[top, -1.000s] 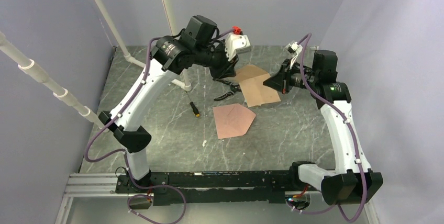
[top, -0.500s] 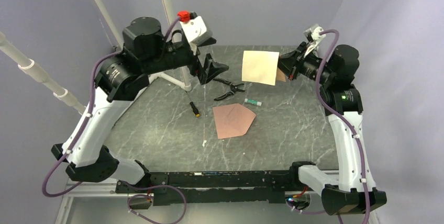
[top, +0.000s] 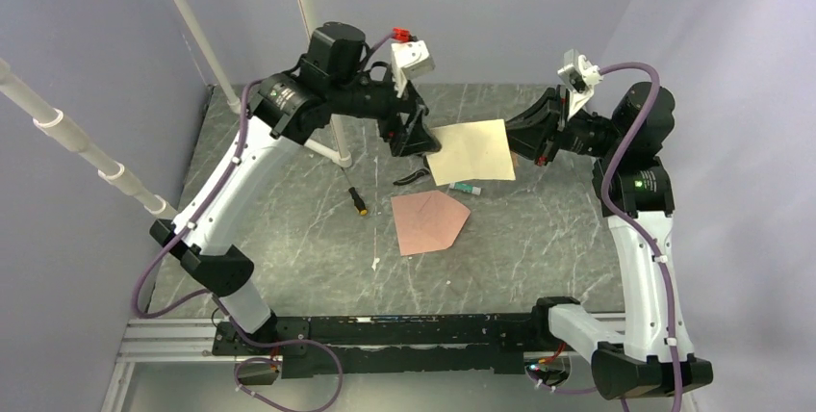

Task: Place the letter into the envelope and seal it

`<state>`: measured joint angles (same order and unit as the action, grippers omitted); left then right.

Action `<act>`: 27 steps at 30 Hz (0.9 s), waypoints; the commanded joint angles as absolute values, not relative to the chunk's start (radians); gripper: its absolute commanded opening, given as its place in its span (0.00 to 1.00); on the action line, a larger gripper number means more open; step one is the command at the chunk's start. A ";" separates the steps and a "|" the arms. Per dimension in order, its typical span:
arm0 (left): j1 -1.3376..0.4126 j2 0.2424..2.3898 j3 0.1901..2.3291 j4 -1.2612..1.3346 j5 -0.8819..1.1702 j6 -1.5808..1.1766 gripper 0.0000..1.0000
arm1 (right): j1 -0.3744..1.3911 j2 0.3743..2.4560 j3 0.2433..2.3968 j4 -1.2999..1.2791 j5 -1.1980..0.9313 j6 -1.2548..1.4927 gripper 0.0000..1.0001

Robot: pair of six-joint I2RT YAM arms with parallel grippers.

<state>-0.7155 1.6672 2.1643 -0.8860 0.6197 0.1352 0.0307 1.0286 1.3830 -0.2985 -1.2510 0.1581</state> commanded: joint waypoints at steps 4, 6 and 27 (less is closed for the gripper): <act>-0.590 1.585 2.120 -0.870 1.033 0.067 0.69 | 0.034 1.017 1.385 -0.247 -1.384 0.174 0.00; -0.571 1.593 2.123 -0.869 1.084 0.054 0.62 | 0.034 1.024 1.389 -0.260 -1.389 0.160 0.00; -0.578 1.666 2.016 -0.681 1.200 -0.135 0.51 | 0.034 1.067 1.402 -0.258 -1.397 0.163 0.00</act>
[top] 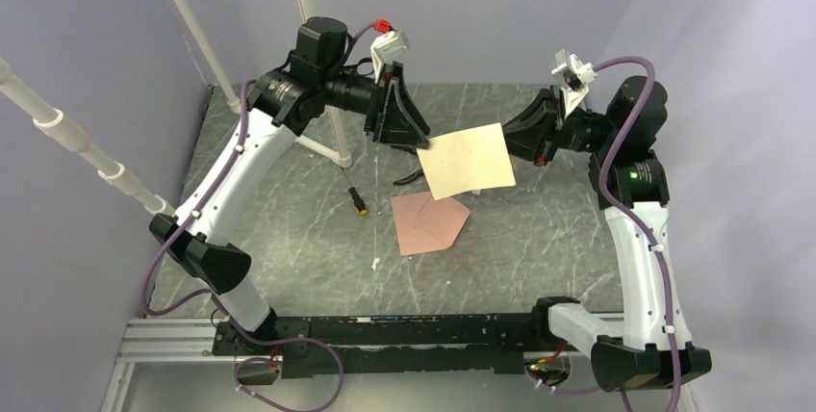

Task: Place the letter into the envelope and seal it

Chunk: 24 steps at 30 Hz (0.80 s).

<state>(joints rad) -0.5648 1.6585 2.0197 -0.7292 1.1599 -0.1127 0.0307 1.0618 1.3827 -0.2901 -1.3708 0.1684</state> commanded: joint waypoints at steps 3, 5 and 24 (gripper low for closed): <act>-0.587 1.676 2.015 -0.684 1.202 -0.132 0.47 | 0.034 1.073 1.401 -0.242 -1.396 0.172 0.00; -0.592 1.679 2.016 -0.687 1.198 -0.126 0.39 | 0.034 1.077 1.401 -0.236 -1.396 0.177 0.00; -0.594 1.578 1.940 -0.651 0.676 -0.013 0.02 | 0.034 1.162 1.529 -0.587 -0.777 0.059 0.67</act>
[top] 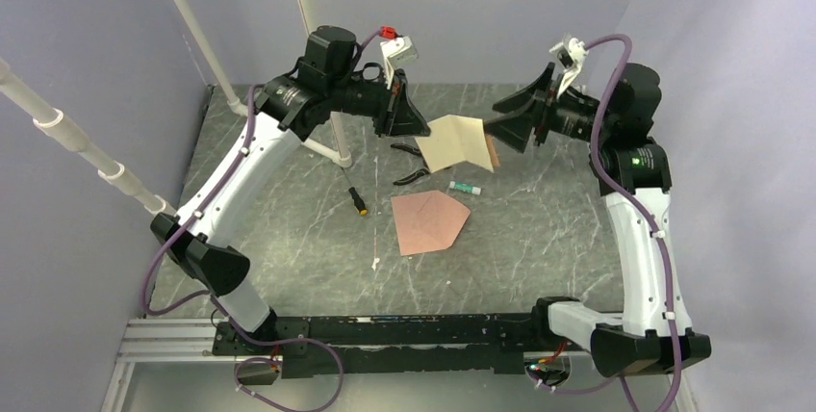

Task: Place the letter into the envelope and seal it

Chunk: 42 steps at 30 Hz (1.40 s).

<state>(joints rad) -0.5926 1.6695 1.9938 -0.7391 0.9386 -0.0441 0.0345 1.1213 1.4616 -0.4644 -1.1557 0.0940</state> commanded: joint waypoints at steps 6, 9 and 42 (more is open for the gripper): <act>-0.594 1.494 1.828 -0.552 0.615 0.077 0.02 | 0.034 1.140 1.479 -0.502 -0.515 0.154 0.69; -0.594 1.455 1.775 -0.508 0.613 0.106 0.02 | 0.034 1.087 1.413 -0.373 -0.534 0.228 0.72; -0.594 1.433 1.772 -0.440 1.080 0.047 0.02 | 0.226 1.143 1.400 -0.298 -1.062 0.213 0.69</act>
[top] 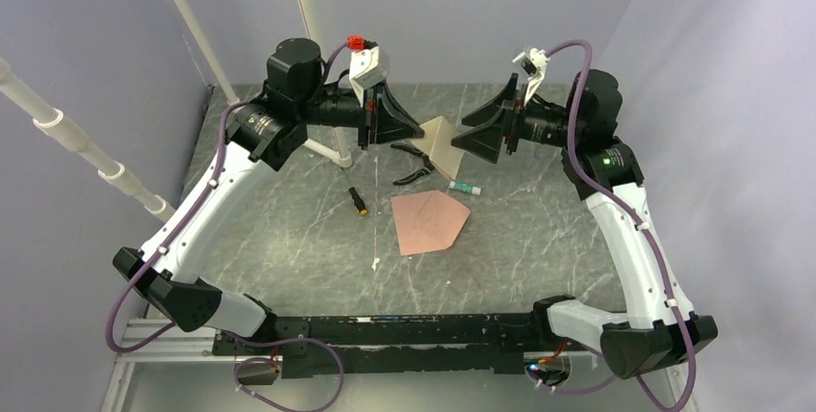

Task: Place the letter into the envelope and seal it

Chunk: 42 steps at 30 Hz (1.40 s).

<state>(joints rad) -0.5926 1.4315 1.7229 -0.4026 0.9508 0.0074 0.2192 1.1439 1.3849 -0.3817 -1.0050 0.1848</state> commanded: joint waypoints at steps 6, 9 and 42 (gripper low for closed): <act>-0.594 1.437 1.774 -0.446 1.146 0.029 0.02 | 0.273 1.164 1.450 -0.399 -1.154 0.129 0.47; -0.594 1.431 1.754 -0.393 1.171 0.006 0.03 | 0.298 1.172 1.457 -0.412 -1.158 0.119 0.49; -0.591 1.329 1.637 -0.083 0.613 -0.360 0.93 | 0.312 1.018 1.286 0.298 -0.522 0.714 0.00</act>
<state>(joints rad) -0.5915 1.3243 1.6669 -0.2863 0.5388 -0.2047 0.3103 1.0321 1.3090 0.0444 -0.6342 0.5003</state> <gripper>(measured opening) 0.927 0.013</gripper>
